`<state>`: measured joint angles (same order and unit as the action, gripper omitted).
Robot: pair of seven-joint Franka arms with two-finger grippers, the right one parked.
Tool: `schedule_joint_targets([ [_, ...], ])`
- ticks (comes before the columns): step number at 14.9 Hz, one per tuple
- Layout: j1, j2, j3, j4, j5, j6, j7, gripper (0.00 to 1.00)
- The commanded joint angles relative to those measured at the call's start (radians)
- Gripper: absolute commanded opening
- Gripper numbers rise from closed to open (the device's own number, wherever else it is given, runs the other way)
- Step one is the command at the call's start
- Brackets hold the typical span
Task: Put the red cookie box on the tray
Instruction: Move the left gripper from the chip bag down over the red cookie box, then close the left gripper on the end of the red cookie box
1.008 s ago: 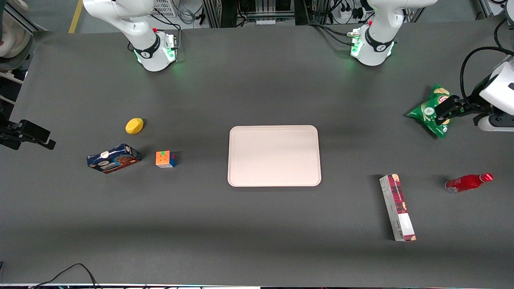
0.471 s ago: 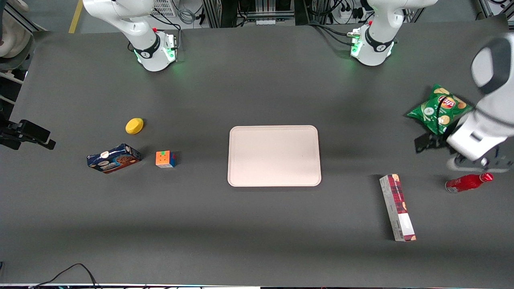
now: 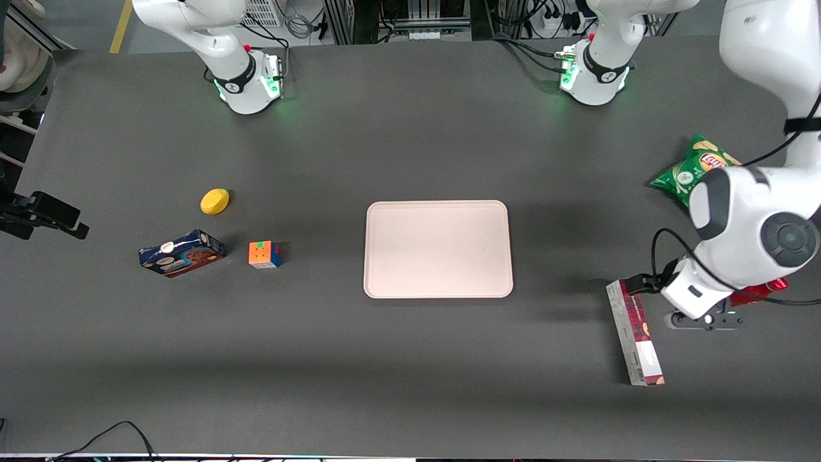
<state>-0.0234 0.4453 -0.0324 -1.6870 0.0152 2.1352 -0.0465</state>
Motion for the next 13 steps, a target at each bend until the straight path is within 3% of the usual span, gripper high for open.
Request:
schedule_joint_targets([
  [1, -0.012, 0.104, 0.011, 0.023, -0.020, 0.118, -0.019, 1.00],
  [6, -0.007, 0.208, 0.011, 0.024, -0.075, 0.256, -0.016, 1.00],
  [12, -0.007, 0.250, 0.043, 0.062, -0.083, 0.267, -0.010, 1.00],
  [13, -0.007, 0.254, 0.043, 0.073, -0.084, 0.261, -0.010, 0.94],
])
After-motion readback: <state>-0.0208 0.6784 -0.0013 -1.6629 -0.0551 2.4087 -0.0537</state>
